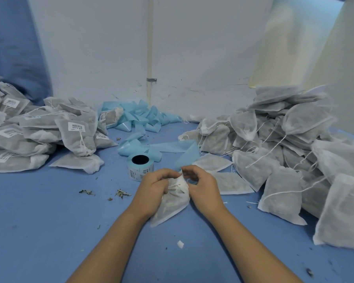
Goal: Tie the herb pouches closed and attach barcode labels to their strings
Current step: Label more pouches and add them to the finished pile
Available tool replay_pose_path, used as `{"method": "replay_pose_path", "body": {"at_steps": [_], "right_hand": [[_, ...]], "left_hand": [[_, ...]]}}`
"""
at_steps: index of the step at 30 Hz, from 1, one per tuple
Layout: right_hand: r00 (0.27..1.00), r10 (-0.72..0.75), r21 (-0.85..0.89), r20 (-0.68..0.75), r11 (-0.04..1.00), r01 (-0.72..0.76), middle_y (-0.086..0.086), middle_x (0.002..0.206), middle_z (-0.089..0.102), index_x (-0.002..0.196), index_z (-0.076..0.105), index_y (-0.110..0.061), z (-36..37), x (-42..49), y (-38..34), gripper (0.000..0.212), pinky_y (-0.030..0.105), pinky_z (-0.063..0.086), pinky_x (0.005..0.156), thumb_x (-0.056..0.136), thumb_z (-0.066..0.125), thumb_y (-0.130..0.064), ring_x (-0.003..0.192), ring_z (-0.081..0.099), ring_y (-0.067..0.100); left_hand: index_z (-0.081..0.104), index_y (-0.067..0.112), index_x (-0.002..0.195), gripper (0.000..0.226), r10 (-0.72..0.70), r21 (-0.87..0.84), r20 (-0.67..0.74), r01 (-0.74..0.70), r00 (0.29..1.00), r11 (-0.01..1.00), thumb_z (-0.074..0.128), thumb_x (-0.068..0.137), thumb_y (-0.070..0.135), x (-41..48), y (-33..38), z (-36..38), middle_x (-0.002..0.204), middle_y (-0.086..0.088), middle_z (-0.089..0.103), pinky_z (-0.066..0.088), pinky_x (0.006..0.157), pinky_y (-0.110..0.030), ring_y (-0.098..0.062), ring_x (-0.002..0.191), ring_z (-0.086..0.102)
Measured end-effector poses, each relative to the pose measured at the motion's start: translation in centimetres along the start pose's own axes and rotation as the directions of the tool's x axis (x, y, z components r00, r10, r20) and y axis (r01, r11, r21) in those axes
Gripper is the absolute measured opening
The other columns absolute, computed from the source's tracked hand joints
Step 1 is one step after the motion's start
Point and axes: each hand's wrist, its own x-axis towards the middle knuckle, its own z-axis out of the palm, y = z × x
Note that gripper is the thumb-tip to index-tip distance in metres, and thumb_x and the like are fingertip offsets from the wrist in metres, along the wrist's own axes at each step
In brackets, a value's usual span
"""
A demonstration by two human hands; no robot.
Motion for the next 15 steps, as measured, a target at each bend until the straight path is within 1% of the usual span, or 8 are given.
{"method": "replay_pose_path", "body": {"at_steps": [2, 4, 6, 7, 9, 11, 13, 15], "right_hand": [[0.998, -0.021, 0.010, -0.057, 1.000, 0.022, -0.006, 0.089, 0.068, 0.101, 0.067, -0.009, 0.11, 0.09, 0.00, 0.020, 0.007, 0.045, 0.073, 0.083, 0.068, 0.001, 0.077, 0.060, -0.007], [0.994, -0.039, 0.018, -0.105, 0.999, 0.041, -0.007, 0.084, 0.068, 0.094, 0.068, -0.013, 0.16, 0.18, -0.05, 0.016, 0.008, 0.046, 0.071, 0.083, 0.069, -0.001, 0.071, 0.059, -0.008], [0.989, -0.048, 0.009, -0.138, 0.999, 0.050, -0.007, 0.083, 0.068, 0.090, 0.066, -0.018, 0.20, 0.22, -0.06, 0.017, 0.011, 0.048, 0.072, 0.082, 0.071, -0.004, 0.071, 0.060, -0.005], [0.987, -0.050, -0.004, -0.151, 0.999, 0.050, -0.007, 0.083, 0.069, 0.090, 0.066, -0.021, 0.21, 0.22, 0.01, 0.018, 0.013, 0.049, 0.073, 0.082, 0.072, -0.005, 0.072, 0.060, -0.003], [0.982, -0.052, -0.029, -0.179, 0.998, 0.047, -0.006, 0.085, 0.069, 0.092, 0.066, -0.022, 0.24, 0.20, 0.13, 0.019, 0.018, 0.051, 0.077, 0.082, 0.072, -0.006, 0.077, 0.062, 0.001], [0.980, -0.035, -0.028, -0.197, 0.999, 0.030, -0.007, 0.091, 0.068, 0.101, 0.065, -0.019, 0.22, 0.33, 0.27, 0.023, 0.021, 0.052, 0.082, 0.082, 0.072, -0.006, 0.085, 0.063, 0.004], [0.980, -0.007, -0.011, -0.200, 1.000, 0.005, -0.013, 0.099, 0.064, 0.111, 0.061, -0.021, 0.18, 0.42, 0.35, 0.034, 0.013, 0.048, 0.085, 0.082, 0.073, -0.009, 0.094, 0.060, -0.001], [0.975, -0.036, -0.035, -0.220, 0.999, 0.029, -0.013, 0.104, 0.061, 0.114, 0.060, -0.020, 0.09, 0.40, 0.29, 0.037, 0.007, 0.043, 0.084, 0.081, 0.074, -0.009, 0.099, 0.057, -0.002]], "left_hand": [[0.071, 0.021, 0.083, 0.034, 0.020, -0.015, -0.024, -0.021, 0.999, 1.000, 0.045, 0.068, 0.005, 0.03, 0.03, 0.12, 0.095, 0.002, 0.070, 0.049, 0.079, -0.018, -0.009, 0.090, 0.062], [0.069, 0.019, 0.081, 0.037, 0.055, -0.004, -0.082, -0.056, 0.995, 0.998, 0.044, 0.076, -0.006, 0.12, 0.06, 0.04, 0.095, 0.003, 0.068, 0.046, 0.075, -0.012, -0.004, 0.087, 0.060], [0.067, 0.020, 0.077, 0.031, 0.082, 0.016, -0.144, -0.080, 0.986, 0.997, 0.044, 0.074, 0.000, 0.18, 0.06, -0.14, 0.088, 0.006, 0.066, 0.044, 0.074, -0.012, 0.000, 0.081, 0.058], [0.067, 0.020, 0.075, 0.030, 0.082, 0.015, -0.161, -0.081, 0.984, 0.997, 0.044, 0.074, 0.000, 0.22, 0.02, -0.20, 0.086, 0.006, 0.065, 0.044, 0.073, -0.013, 0.000, 0.079, 0.057], [0.067, 0.018, 0.075, 0.039, 0.066, 0.001, -0.169, -0.066, 0.983, 0.998, 0.042, 0.077, -0.012, 0.38, -0.15, -0.25, 0.083, 0.008, 0.064, 0.044, 0.074, -0.017, 0.000, 0.077, 0.057], [0.068, 0.019, 0.077, 0.045, 0.039, -0.023, -0.162, -0.043, 0.986, 0.999, 0.041, 0.077, -0.017, 0.46, -0.25, -0.18, 0.083, 0.010, 0.064, 0.043, 0.073, -0.016, -0.001, 0.079, 0.057], [0.069, 0.017, 0.082, 0.045, 0.003, -0.074, -0.147, -0.014, 0.989, 0.997, 0.040, 0.076, -0.017, 0.56, -0.20, -0.19, 0.090, 0.008, 0.065, 0.043, 0.075, -0.015, -0.005, 0.086, 0.058], [0.069, 0.014, 0.086, 0.044, -0.026, -0.127, -0.127, 0.010, 0.992, 0.992, 0.040, 0.074, -0.017, 0.57, -0.01, -0.23, 0.096, 0.005, 0.065, 0.044, 0.074, -0.012, -0.005, 0.088, 0.059]]}}
